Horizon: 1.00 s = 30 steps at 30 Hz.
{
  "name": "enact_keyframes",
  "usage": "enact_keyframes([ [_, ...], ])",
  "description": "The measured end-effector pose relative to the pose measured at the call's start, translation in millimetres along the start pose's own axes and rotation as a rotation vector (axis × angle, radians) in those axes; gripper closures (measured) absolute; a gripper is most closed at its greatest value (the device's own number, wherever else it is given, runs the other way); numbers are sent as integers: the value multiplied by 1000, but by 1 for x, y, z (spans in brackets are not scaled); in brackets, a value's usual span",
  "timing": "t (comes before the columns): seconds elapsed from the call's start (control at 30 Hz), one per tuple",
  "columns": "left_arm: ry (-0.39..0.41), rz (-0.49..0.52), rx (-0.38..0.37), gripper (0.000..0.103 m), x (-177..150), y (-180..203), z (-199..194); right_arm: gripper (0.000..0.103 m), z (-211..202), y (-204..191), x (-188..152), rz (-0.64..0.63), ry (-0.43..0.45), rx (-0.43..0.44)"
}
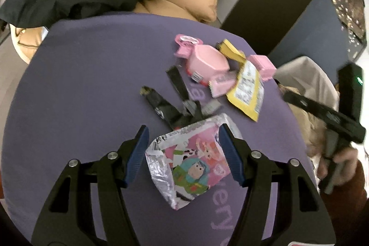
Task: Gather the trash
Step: 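Move the left gripper over the pink Kleenex wrapper while the right grasps the yellow-white snack bag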
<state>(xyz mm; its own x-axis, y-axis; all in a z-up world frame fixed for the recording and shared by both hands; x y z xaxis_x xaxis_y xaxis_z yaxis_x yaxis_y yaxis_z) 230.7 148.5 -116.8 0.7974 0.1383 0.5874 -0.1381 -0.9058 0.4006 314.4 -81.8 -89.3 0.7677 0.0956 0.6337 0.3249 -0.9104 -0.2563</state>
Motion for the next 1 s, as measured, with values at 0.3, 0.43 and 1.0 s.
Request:
enact_keyframes([
  [0.3, 18, 9, 5, 43, -9, -9, -16, 50, 57, -6, 18, 110, -10, -89],
  [0.43, 39, -32, 21, 43, -8, -22, -21, 50, 63, -12, 10, 31, -38, -91],
  [1.0, -105, 23, -120, 43, -36, 25, 0, 50, 7, 30, -34, -49, -119, -83],
])
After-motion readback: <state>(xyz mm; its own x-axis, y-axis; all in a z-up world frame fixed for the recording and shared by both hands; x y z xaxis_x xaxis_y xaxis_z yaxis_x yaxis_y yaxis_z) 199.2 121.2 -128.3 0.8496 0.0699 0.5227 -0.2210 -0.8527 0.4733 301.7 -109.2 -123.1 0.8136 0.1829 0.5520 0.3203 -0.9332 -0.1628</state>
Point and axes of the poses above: each gripper's, at about its wrist camera, not at the fingertips, and z roughly the way its jaws point, y to its right, x to its top, the point moved 8 cm from there along z, roughly the way its jaws point, and after that the axes turned 1 degree about -x, right-handed, at the moved point
